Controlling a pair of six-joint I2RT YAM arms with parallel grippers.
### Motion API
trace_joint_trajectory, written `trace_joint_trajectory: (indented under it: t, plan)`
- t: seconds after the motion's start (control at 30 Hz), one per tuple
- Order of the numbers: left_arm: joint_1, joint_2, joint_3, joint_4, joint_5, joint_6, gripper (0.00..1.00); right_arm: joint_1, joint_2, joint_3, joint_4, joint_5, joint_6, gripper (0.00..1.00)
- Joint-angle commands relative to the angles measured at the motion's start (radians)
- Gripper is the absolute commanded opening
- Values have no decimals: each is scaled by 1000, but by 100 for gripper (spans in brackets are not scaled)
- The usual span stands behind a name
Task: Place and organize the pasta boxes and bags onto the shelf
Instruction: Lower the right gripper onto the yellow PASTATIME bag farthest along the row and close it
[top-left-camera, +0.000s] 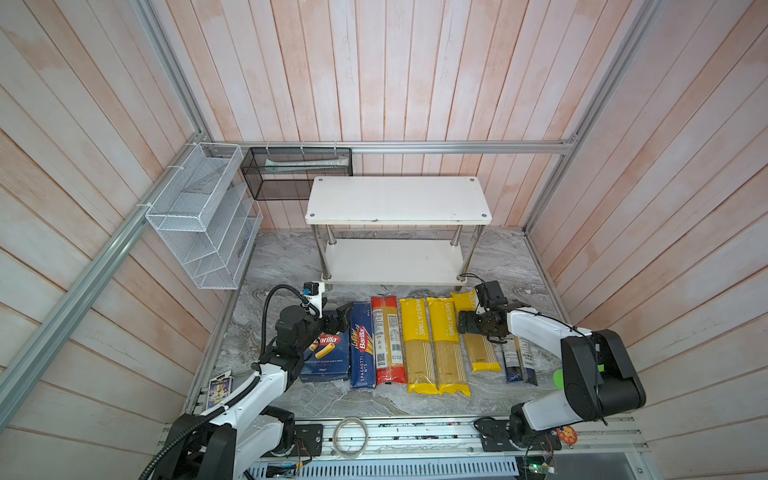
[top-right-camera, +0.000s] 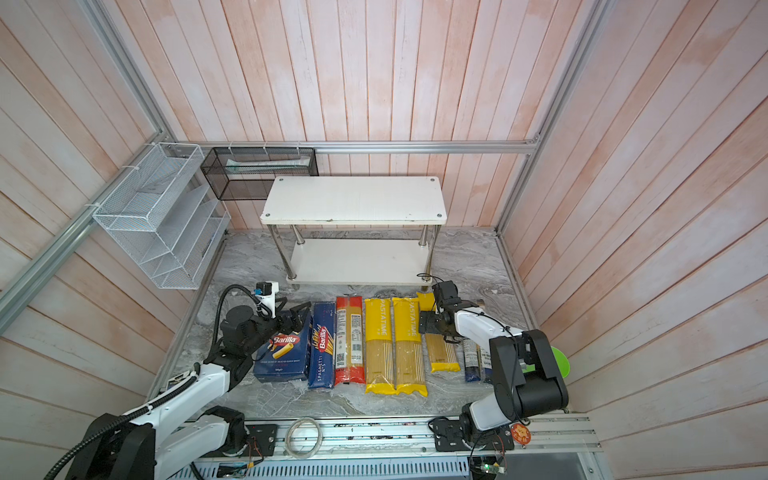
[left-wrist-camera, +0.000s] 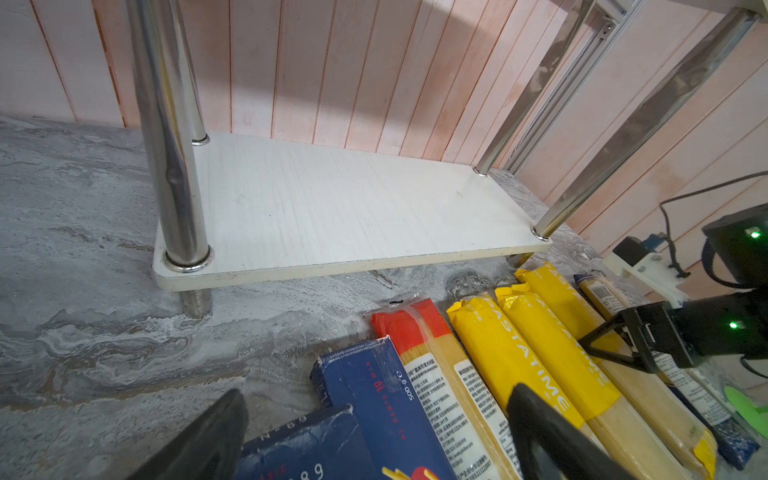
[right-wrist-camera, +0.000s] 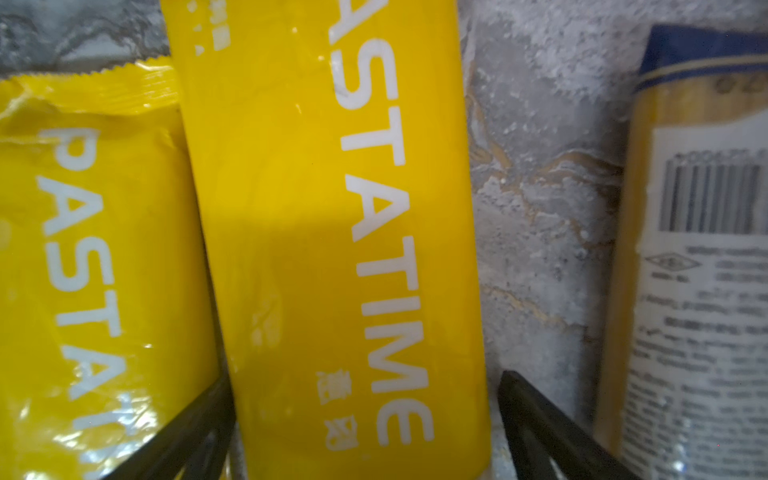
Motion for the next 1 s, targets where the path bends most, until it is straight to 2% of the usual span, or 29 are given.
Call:
trace_joint_trajectory:
  t: [0.0,0.37,0.6,0.97]
  plan:
    - [-5,-10,10,9,17,1,100,12,14,-8,12,-20,0,98]
    - [-18,-22,15,-10,16,14,99,9,13,-38,7,33,36,98]
    - [-22,-25,11,-2,20,12,100,0,2,-62,14,-13,24,93]
    - [-24,-38,11,-8,13,6,100,1,23,-52,9,-24,23,86]
